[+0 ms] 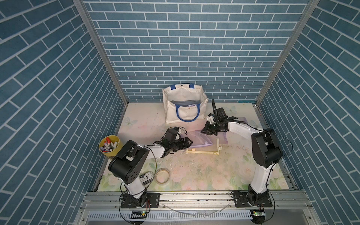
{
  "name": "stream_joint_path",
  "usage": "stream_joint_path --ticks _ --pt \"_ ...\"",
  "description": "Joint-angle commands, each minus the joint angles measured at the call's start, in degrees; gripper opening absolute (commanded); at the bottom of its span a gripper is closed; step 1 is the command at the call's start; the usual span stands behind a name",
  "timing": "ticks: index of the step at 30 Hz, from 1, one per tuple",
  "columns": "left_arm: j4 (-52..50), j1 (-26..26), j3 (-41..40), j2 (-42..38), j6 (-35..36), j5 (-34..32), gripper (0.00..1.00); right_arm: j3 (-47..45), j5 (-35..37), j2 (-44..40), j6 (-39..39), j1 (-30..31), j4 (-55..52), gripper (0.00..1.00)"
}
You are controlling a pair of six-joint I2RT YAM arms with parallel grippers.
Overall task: Put the pencil pouch into the canvas bag
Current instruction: Pick up the pencil pouch.
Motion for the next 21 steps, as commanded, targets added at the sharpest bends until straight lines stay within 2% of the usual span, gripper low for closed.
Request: stream_joint_path --ticks 1,5,12,16,21 --pt "-11.33 -0.28 3.02 -5.35 7.33 -1.91 0.90 -0.92 -0.47 -4.94 -5.34 0.26 -3.20 0.00" --pt "-24.01 -0.28 8.27 -11.51 18.16 -4.79 0.91 -0.54 -2.64 -8.87 -9.00 0.26 -4.71 0.00" --pt "-41.10 -0.29 21.51 -18.97 40.66 -5.57 0.93 -0.10 -9.43 -14.95 -16.52 0.26 -6.75 0.00" --pt "-48.57 -0.33 29.35 -17.68 50.34 -0.19 0.94 1.32 -14.92 -16.28 -19.17 0.26 -8.43 0.00" --pt "-51.65 -0.41 34.52 -13.12 56.65 3.59 0.95 3.68 -20.81 -16.63 -21.06 0.66 -10.71 0.00"
